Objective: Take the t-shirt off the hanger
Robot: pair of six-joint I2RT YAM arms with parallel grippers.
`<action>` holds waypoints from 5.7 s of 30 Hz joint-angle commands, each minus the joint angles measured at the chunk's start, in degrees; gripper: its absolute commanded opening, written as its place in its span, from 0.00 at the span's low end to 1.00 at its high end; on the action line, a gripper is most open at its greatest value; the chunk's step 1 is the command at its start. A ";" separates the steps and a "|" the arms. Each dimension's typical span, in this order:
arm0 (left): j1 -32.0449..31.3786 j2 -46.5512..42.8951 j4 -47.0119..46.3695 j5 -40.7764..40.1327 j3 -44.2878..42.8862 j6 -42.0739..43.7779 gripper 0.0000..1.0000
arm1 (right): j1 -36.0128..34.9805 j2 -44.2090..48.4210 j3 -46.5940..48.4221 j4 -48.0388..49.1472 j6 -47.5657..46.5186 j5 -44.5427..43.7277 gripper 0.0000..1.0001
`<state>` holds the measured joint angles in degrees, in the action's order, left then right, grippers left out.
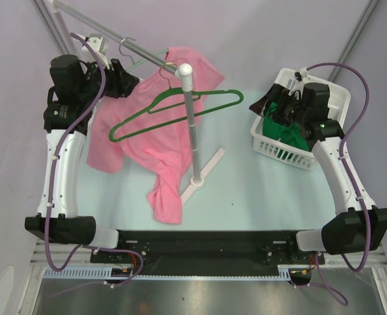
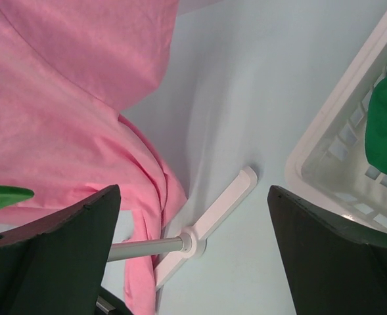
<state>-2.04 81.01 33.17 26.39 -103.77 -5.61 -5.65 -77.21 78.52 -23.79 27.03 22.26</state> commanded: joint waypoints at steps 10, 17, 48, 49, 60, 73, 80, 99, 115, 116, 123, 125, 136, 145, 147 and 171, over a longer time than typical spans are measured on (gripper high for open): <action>0.46 -4.63 0.85 0.94 -5.83 -0.10 0.00 | -0.24 -0.75 -0.30 3.66 1.63 1.21 1.00; 0.46 -5.78 0.93 0.93 -9.52 -3.44 0.00 | -0.50 -0.75 -0.56 3.58 1.72 1.21 1.00; -0.33 1.26 11.13 11.41 -11.72 -0.72 0.19 | -1.38 -0.66 -1.88 4.63 2.85 1.21 1.00; -0.33 0.82 10.87 10.27 -11.64 -0.90 0.14 | -1.38 -0.75 -1.79 4.63 2.86 1.47 1.00; -0.24 -7.35 5.95 2.53 -14.36 -6.26 0.00 | -2.35 -1.89 0.05 4.54 2.77 1.30 1.00; -0.15 -27.10 2.70 -8.98 4.32 -7.75 0.00 | -2.00 -3.12 0.05 4.63 2.15 1.12 1.00; -0.15 -35.65 -0.91 -4.87 20.17 -9.51 0.00 | -1.29 -3.39 -1.44 6.74 3.30 2.70 1.00; -2.17 -11.68 -28.51 24.94 42.86 -24.19 0.00 | -5.68 -6.81 -12.78 29.66 19.71 15.26 1.00; -9.82 -9.91 -30.35 20.10 46.02 -24.27 0.01 | -19.21 -11.39 -20.42 46.64 45.20 5.19 0.50; -10.26 -10.00 -30.44 19.93 46.02 -24.28 0.00 | -19.92 -11.38 -20.69 46.64 45.83 4.03 0.50; -11.05 -10.53 -29.48 19.75 45.67 -23.58 0.00 | -24.32 -14.98 -17.79 47.43 50.40 0.41 0.52; -11.31 -10.61 -28.95 19.84 45.50 -22.79 0.00 | -25.11 -16.65 -16.13 47.70 51.37 0.41 0.52; -12.28 -10.26 -26.84 18.25 45.06 -21.46 0.00 | -29.15 -17.80 -12.16 45.77 52.78 -3.62 0.53; -12.98 -9.91 -27.19 20.36 45.06 -20.76 0.00 | -30.12 -19.46 -10.59 46.11 54.53 -3.98 0.52; -13.34 -10.08 -25.61 19.67 44.53 -19.80 0.00 | -30.65 -20.34 -9.97 46.64 56.20 -4.16 0.46; -13.34 -33.98 -22.34 2.26 64.11 -27.86 0.67 | -19.23 -21.93 -9.26 55.15 76.85 -5.39 0.00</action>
<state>-15.16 49.95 13.72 30.52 -45.58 -27.88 -27.70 -99.61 67.40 23.44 98.30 17.15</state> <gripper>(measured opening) 0.657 0.055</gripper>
